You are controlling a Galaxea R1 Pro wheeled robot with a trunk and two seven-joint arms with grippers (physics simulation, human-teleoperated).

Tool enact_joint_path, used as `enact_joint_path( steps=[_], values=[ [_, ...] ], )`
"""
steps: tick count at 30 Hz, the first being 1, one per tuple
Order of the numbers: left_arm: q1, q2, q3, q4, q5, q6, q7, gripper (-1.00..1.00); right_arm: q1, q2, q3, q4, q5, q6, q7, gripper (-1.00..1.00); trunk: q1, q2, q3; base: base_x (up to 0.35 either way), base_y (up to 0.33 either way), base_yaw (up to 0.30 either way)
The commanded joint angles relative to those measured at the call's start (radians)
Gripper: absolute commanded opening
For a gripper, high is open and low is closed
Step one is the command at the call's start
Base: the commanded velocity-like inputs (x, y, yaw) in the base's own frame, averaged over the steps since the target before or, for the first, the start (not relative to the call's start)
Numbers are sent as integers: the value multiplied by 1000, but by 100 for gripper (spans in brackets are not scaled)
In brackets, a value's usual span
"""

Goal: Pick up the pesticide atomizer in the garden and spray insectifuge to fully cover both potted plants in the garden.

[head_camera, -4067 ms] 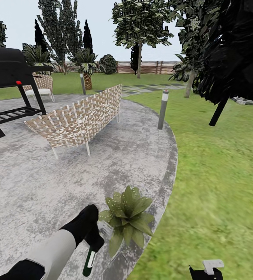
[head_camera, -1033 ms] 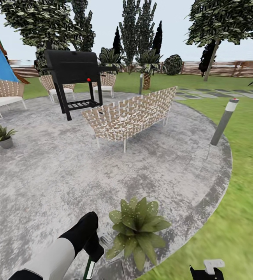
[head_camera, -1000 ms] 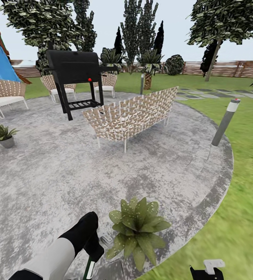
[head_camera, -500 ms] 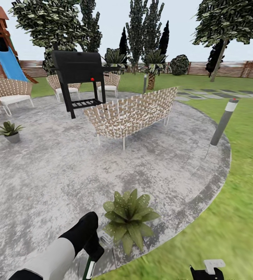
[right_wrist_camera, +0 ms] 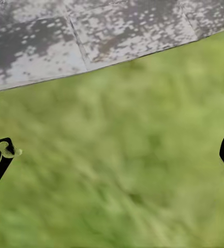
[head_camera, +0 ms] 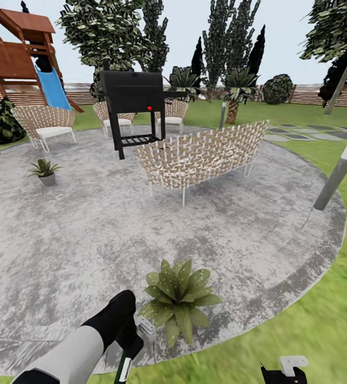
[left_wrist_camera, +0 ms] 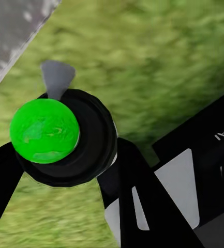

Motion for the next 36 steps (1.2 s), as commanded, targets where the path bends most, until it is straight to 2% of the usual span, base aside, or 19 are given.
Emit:
enact_joint_path(
  steps=[1, 5, 12, 18, 26, 36],
  values=[
    [-1, -1, -2, -1, -11, 3, -10, -100, 0, 0, -9, 0, 2, -3, 8, 100, 0, 0, -1, 215, -238, 278],
    [-1, 1, -1, 0, -13, 3, -10, -100, 0, 0, -9, 1, 2, -3, 8, 100, 0, 0, -1, 236, -222, 246],
    [-1, 2, -2, 0, -14, 3, -9, -100, 0, 0, -9, 0, 2, -3, 8, 100, 0, 0, -1, 146, -160, 29],
    [-1, 3, -5, 0, -14, 3, -9, -100, 0, 0, -9, 1, 2, -3, 8, 100, 0, 0, -1, 3, -16, 227],
    [-1, 3, -9, 0, -15, 3, -8, -100, 0, 0, -8, 1, 2, -3, 8, 100, 0, 0, -1, 0, -250, 278],
    [-1, 16, -10, 3, -16, 3, -4, -100, 0, 0, -9, 1, 3, -3, 8, 100, 0, 0, -1, -111, -235, 259]
  ],
)
